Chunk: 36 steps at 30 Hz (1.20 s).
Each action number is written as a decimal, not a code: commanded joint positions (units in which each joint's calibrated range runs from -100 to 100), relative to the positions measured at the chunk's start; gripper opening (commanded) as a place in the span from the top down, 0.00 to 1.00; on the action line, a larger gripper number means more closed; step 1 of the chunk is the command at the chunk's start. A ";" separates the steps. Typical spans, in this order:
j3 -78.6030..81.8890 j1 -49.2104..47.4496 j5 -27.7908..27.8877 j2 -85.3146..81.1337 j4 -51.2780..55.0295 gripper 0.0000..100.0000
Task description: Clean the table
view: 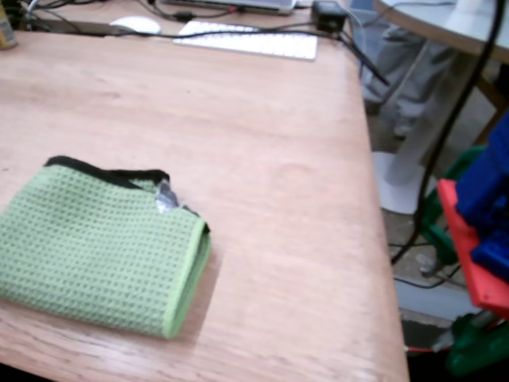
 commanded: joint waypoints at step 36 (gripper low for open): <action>-74.64 -11.07 8.84 89.93 -0.88 0.50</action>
